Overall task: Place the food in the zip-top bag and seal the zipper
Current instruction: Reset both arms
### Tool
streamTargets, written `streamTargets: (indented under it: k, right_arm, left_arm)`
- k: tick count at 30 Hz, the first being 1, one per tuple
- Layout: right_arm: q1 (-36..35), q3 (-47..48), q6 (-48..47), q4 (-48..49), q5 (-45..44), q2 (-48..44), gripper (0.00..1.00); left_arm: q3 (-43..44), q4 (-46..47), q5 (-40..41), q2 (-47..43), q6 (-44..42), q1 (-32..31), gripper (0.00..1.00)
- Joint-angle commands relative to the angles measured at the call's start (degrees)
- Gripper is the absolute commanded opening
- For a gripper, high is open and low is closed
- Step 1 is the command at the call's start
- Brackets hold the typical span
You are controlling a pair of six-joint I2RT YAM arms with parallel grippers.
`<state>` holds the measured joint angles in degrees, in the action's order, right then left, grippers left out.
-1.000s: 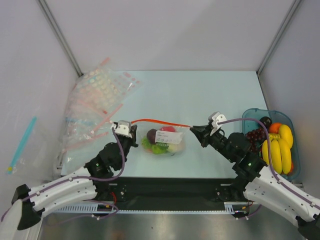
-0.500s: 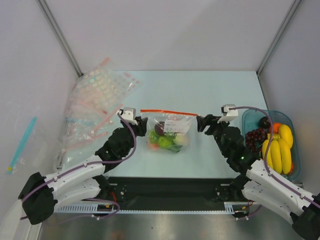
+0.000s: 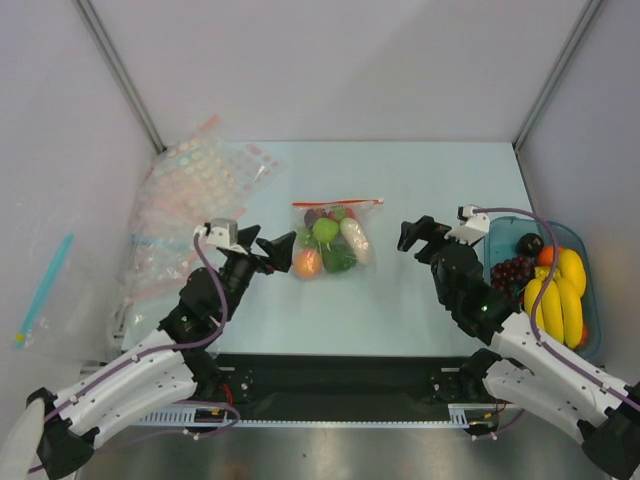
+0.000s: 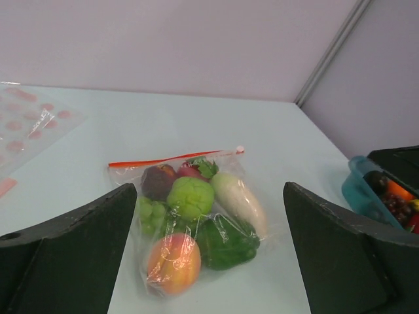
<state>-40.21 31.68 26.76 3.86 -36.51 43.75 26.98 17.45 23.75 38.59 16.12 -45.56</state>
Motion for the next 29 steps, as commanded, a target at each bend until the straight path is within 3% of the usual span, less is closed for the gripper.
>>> streamTargets:
  k: [1, 7, 12, 17, 29]
  right_arm:
    - [0.04, 6.19, 8.21, -7.80, -7.87, 2.92, 1.00]
    - [0.04, 10.06, 6.55, -9.99, -0.94, 6.34, 1.00]
    - [0.04, 13.58, 0.23, -14.76, -1.37, 8.81, 1.00]
    - [0.04, 8.24, -3.47, -8.17, 4.34, 5.66, 1.00]
    - [0.13, 4.09, -4.70, -2.62, 6.01, 1.08, 1.00]
  left_arm:
    - [-1.14, -0.05, -2.91, -2.46, 2.69, 0.30, 1.00]
    - [-2.37, 1.27, -3.80, -3.08, 3.65, 0.30, 1.00]
    - [-4.12, 3.20, -5.46, -3.96, 5.67, 0.30, 1.00]
    - [-4.57, 4.17, -6.87, -3.52, 6.38, 0.30, 1.00]
    - [-3.34, 2.59, -6.78, -2.20, 7.26, 0.30, 1.00]
